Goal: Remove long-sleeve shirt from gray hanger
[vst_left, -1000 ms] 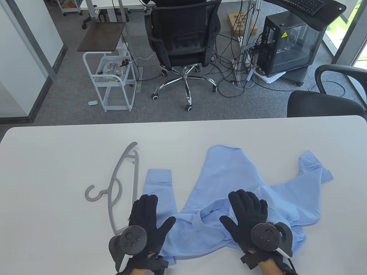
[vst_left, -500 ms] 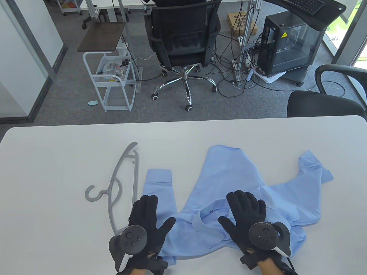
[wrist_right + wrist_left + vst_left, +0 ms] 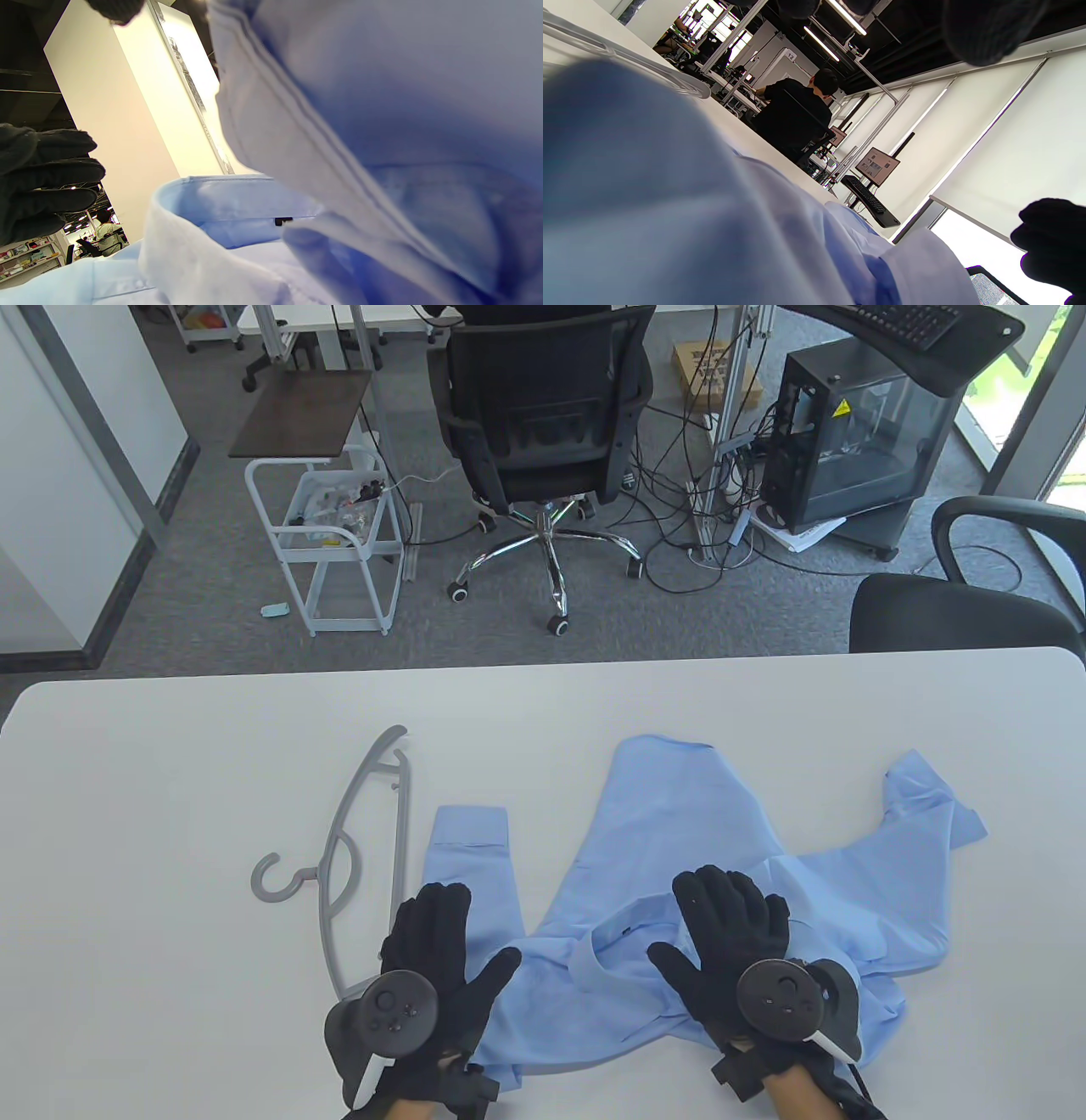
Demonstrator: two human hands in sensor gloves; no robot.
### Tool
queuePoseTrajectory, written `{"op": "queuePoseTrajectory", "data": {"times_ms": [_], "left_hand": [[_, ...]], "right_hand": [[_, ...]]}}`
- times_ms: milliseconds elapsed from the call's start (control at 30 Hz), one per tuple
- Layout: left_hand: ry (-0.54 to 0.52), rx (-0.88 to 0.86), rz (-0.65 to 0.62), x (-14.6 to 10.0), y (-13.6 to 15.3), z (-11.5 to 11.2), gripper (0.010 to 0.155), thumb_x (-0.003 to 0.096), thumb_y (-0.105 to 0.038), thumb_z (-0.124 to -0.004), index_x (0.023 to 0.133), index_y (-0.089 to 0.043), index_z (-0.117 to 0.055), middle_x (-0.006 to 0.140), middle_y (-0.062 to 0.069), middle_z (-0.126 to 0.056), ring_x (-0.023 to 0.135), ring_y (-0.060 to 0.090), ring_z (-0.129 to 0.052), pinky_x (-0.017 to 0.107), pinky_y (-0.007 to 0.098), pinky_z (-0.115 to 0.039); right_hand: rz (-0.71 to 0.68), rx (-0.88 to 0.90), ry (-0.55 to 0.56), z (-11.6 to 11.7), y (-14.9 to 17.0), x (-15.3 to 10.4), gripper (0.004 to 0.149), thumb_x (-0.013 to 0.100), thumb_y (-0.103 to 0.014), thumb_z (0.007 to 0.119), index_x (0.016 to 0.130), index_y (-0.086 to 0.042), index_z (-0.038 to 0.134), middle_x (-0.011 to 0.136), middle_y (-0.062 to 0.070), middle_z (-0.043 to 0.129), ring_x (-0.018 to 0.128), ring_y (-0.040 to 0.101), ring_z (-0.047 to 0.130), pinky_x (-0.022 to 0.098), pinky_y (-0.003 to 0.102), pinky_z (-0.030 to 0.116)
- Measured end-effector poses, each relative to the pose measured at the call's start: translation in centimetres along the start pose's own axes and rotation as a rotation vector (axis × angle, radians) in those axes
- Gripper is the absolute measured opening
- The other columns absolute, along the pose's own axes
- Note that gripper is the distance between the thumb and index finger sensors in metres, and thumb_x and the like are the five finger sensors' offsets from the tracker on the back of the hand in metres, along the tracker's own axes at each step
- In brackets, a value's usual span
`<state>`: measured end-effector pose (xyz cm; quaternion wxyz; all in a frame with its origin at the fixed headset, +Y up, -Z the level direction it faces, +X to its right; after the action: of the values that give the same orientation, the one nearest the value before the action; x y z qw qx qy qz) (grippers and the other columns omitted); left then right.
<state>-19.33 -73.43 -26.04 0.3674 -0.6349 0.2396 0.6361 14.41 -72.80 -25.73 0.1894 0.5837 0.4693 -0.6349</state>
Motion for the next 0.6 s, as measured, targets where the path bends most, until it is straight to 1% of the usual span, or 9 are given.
{"op": "queuePoseTrajectory", "data": {"times_ms": [467,533,600], "left_hand": [[-0.009,-0.008,-0.014,-0.20,-0.02,0.05,0.089,0.0472,-0.071,-0.073,0.117,-0.029,-0.036,0.124,0.013,-0.034,0.113,0.056,-0.034,0.076,0.071,-0.030],[-0.050,-0.016,-0.038,-0.34,-0.19,0.25,0.088,0.0470,-0.070,-0.073,0.116,-0.029,-0.039,0.124,0.012,-0.038,0.114,0.054,-0.038,0.077,0.069,-0.034],[-0.049,-0.016,-0.047,-0.40,-0.32,0.30,0.087,0.0470,-0.070,-0.073,0.116,-0.030,-0.039,0.124,0.011,-0.039,0.114,0.053,-0.039,0.077,0.069,-0.035]], "right_hand": [[-0.024,0.005,0.026,-0.20,-0.57,-0.45,0.082,0.061,-0.063,0.063,0.120,-0.011,0.042,0.120,0.030,0.039,0.105,0.067,0.036,0.063,0.086,0.024],[-0.024,0.003,0.028,-0.19,-0.55,-0.47,0.082,0.061,-0.063,0.063,0.120,-0.011,0.042,0.120,0.030,0.039,0.105,0.067,0.036,0.063,0.085,0.025],[-0.023,0.003,0.029,-0.23,-0.50,-0.47,0.082,0.061,-0.063,0.063,0.120,-0.010,0.042,0.120,0.030,0.038,0.105,0.067,0.037,0.065,0.085,0.029]]}}
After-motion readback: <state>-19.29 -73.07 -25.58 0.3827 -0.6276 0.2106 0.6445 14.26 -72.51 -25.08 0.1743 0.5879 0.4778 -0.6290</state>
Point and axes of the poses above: the tracker on the back of each hand, its own y axis roughly to the little-finger side, its own x axis roughly from the wrist to the fingertips, z = x × y, the point moved 2 cm from there along x, roughly from the wrist to the fingertips
